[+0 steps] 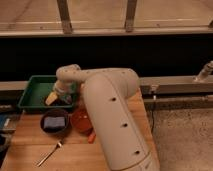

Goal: Place grapes in table surface

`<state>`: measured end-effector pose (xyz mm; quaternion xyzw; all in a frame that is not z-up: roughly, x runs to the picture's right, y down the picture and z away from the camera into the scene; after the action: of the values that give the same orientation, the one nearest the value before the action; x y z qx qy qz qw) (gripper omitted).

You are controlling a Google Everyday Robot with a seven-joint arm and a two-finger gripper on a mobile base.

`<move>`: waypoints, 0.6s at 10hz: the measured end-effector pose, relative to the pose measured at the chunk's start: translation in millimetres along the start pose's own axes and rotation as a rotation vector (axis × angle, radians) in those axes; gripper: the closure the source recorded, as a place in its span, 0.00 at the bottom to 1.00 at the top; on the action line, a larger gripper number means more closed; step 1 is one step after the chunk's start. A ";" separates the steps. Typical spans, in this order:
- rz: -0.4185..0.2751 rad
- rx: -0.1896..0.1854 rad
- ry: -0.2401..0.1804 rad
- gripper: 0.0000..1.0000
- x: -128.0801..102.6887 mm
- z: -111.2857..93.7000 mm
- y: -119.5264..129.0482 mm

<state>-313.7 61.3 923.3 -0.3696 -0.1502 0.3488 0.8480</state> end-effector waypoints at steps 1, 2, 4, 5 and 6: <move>0.007 -0.018 0.001 0.20 2.2 5.8 3.8; 0.009 -0.029 0.001 0.20 3.6 9.6 6.3; 0.004 -0.050 0.009 0.25 8.1 19.0 13.8; 0.005 -0.057 0.002 0.34 6.7 22.3 17.5; 0.008 -0.059 -0.001 0.46 7.4 22.5 17.5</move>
<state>-328.4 86.7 925.9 -0.3950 -0.1596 0.3479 0.8351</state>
